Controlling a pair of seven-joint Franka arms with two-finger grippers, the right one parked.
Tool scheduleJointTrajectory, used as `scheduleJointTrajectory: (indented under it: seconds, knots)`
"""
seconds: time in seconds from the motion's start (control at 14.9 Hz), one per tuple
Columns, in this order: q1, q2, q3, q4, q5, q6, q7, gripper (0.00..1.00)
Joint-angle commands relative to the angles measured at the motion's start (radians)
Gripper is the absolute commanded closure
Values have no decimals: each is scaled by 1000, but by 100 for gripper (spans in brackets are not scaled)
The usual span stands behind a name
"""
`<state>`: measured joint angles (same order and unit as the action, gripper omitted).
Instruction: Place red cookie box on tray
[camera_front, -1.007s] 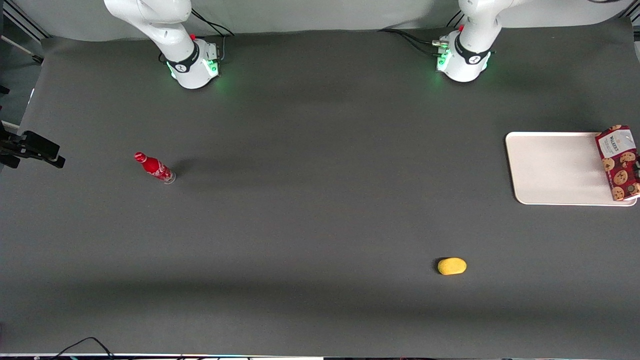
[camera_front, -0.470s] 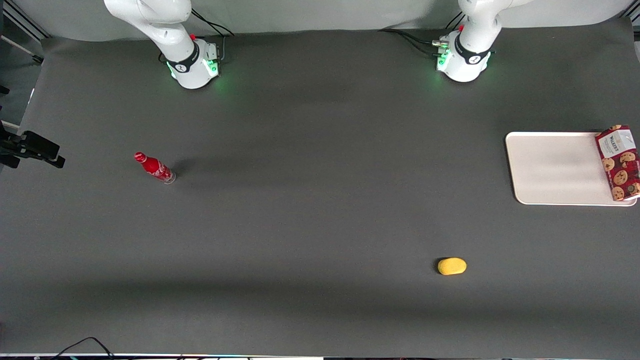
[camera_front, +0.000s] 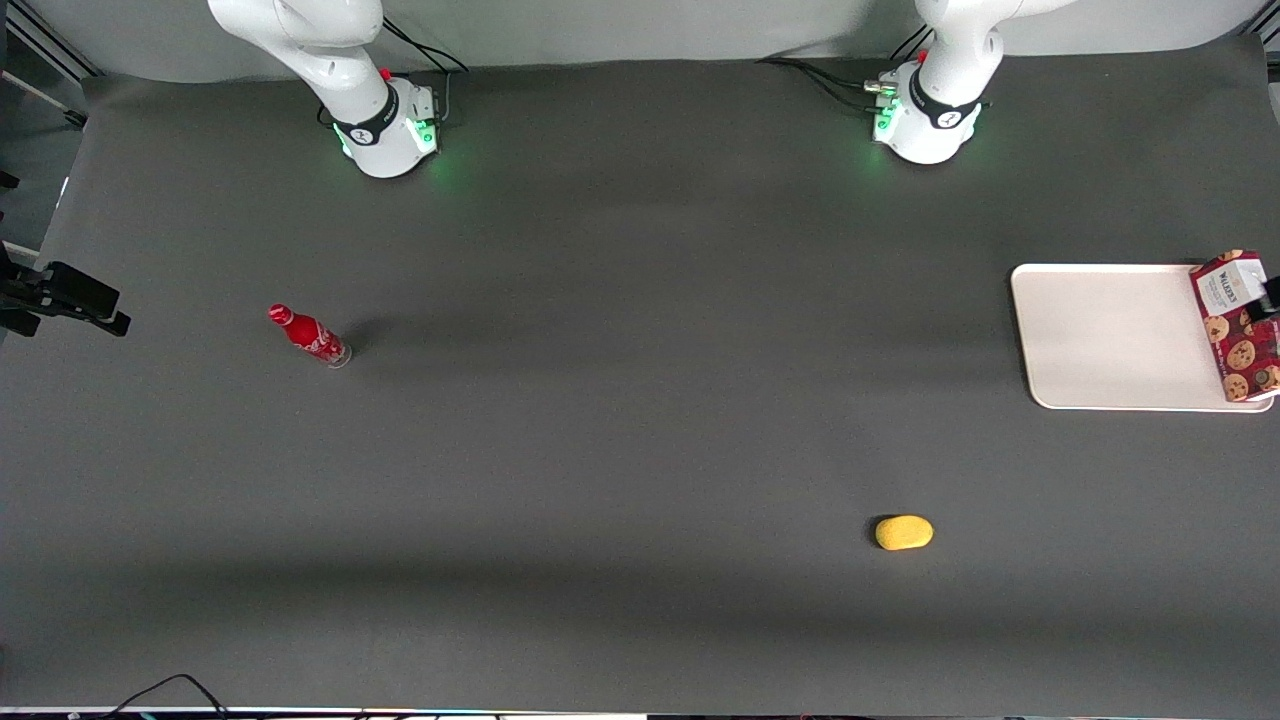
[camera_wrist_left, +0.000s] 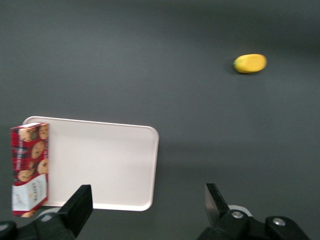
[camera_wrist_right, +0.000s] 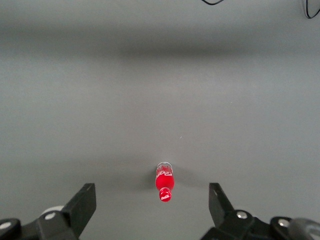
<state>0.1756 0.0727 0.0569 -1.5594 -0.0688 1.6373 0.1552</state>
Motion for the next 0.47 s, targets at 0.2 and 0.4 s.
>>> scheduleJointTrajectory:
  seconds: [0.2, 0.4]
  knots:
    - [-57, -39, -205, -16, 98, -20, -193, 0]
    - [-62, -56, -244, -21, 112, -19, -227, 0]
